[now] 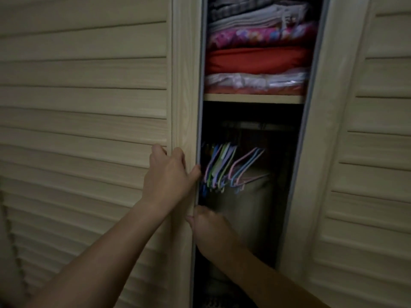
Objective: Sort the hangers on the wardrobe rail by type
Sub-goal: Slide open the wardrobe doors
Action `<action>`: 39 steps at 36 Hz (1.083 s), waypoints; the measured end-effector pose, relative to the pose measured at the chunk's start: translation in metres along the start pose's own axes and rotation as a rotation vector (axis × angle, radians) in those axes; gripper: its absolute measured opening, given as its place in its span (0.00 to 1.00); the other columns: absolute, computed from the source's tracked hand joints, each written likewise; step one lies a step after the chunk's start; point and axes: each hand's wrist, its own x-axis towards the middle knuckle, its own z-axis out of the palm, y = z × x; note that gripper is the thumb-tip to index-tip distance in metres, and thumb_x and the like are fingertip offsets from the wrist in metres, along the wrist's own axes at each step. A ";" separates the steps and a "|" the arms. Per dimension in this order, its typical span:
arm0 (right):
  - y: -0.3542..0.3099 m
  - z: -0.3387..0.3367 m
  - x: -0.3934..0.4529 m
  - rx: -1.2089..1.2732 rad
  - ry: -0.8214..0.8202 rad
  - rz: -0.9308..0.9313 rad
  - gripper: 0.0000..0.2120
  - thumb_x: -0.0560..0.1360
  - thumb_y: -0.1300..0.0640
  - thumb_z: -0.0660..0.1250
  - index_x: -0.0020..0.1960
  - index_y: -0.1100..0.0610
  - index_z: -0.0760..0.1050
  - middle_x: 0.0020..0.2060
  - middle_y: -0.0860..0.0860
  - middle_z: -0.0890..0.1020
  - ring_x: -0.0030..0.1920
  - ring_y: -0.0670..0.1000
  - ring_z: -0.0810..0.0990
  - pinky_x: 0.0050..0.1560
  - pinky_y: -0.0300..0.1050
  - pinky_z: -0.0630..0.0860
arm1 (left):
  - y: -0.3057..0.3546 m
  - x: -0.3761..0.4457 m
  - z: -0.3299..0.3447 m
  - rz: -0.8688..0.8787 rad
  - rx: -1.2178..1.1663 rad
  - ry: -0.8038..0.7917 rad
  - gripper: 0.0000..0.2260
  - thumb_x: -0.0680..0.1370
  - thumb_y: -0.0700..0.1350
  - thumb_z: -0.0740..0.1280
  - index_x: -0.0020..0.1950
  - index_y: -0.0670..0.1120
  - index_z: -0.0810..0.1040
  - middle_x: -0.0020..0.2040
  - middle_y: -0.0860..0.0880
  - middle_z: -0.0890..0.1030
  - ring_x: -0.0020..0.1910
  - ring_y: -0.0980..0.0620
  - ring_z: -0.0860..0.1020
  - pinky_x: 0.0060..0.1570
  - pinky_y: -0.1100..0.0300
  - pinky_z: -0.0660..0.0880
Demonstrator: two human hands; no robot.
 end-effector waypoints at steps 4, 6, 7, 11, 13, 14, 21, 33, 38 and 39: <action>-0.049 0.025 0.036 -0.036 0.004 0.006 0.12 0.78 0.48 0.68 0.47 0.58 0.75 0.43 0.55 0.82 0.41 0.57 0.83 0.36 0.47 0.76 | -0.061 0.010 -0.009 -0.024 0.019 0.025 0.21 0.74 0.66 0.67 0.46 0.49 0.69 0.50 0.47 0.65 0.49 0.42 0.72 0.41 0.51 0.76; -0.072 0.038 0.054 -0.070 0.032 -0.021 0.14 0.68 0.49 0.78 0.39 0.56 0.76 0.34 0.52 0.80 0.31 0.53 0.82 0.26 0.42 0.73 | -0.091 0.016 -0.015 -0.032 0.031 0.018 0.21 0.73 0.67 0.67 0.46 0.49 0.69 0.50 0.47 0.64 0.48 0.44 0.72 0.40 0.53 0.75; -0.087 0.049 0.064 -0.066 0.022 -0.025 0.13 0.70 0.48 0.76 0.41 0.57 0.77 0.37 0.53 0.81 0.34 0.54 0.82 0.29 0.44 0.75 | -0.110 0.022 -0.019 -0.037 0.031 0.016 0.21 0.73 0.67 0.67 0.46 0.49 0.69 0.50 0.48 0.64 0.48 0.44 0.72 0.40 0.54 0.74; -0.125 0.080 0.087 0.075 -0.035 -0.070 0.09 0.80 0.54 0.62 0.52 0.59 0.75 0.51 0.57 0.78 0.48 0.61 0.80 0.45 0.52 0.76 | -0.169 0.042 -0.034 -0.056 0.009 0.008 0.20 0.73 0.65 0.68 0.44 0.49 0.70 0.50 0.48 0.64 0.50 0.45 0.71 0.42 0.52 0.75; -0.135 0.096 0.092 0.132 -0.037 -0.118 0.04 0.74 0.57 0.69 0.45 0.57 0.76 0.44 0.53 0.78 0.42 0.56 0.79 0.36 0.46 0.78 | -0.195 0.050 -0.041 -0.076 0.006 0.005 0.20 0.73 0.65 0.69 0.44 0.49 0.70 0.50 0.48 0.64 0.51 0.44 0.71 0.44 0.51 0.76; -0.140 0.105 0.094 0.155 -0.012 -0.103 0.04 0.74 0.55 0.68 0.44 0.56 0.76 0.44 0.52 0.78 0.42 0.55 0.79 0.38 0.45 0.78 | -0.210 0.054 -0.044 -0.087 0.004 0.003 0.20 0.73 0.65 0.69 0.44 0.49 0.70 0.50 0.48 0.64 0.52 0.44 0.71 0.44 0.51 0.76; -0.168 0.141 0.105 0.285 -0.011 0.068 0.22 0.75 0.46 0.48 0.52 0.56 0.77 0.52 0.52 0.78 0.53 0.54 0.76 0.54 0.47 0.71 | -0.306 0.087 -0.070 -0.149 -0.016 -0.007 0.19 0.72 0.64 0.70 0.42 0.49 0.71 0.50 0.47 0.65 0.51 0.44 0.71 0.47 0.52 0.74; -0.209 0.165 0.154 0.285 -0.065 0.068 0.08 0.75 0.55 0.60 0.51 0.52 0.76 0.50 0.48 0.77 0.51 0.50 0.77 0.50 0.46 0.73 | -0.430 0.134 -0.103 -0.262 -0.018 -0.075 0.21 0.70 0.66 0.72 0.39 0.51 0.69 0.51 0.41 0.70 0.57 0.39 0.70 0.57 0.49 0.72; -0.217 0.169 0.166 0.296 -0.065 0.062 0.09 0.74 0.56 0.60 0.51 0.53 0.77 0.50 0.50 0.78 0.52 0.52 0.78 0.52 0.47 0.73 | -0.448 0.146 -0.115 -0.260 -0.020 -0.105 0.23 0.68 0.65 0.74 0.41 0.49 0.70 0.51 0.42 0.69 0.52 0.42 0.71 0.55 0.50 0.73; -0.218 0.168 0.169 0.287 -0.057 0.057 0.08 0.75 0.56 0.61 0.51 0.53 0.77 0.50 0.50 0.78 0.52 0.52 0.77 0.51 0.47 0.72 | -0.447 0.147 -0.114 -0.250 -0.013 -0.116 0.23 0.68 0.65 0.75 0.42 0.48 0.70 0.51 0.43 0.68 0.52 0.42 0.71 0.55 0.50 0.73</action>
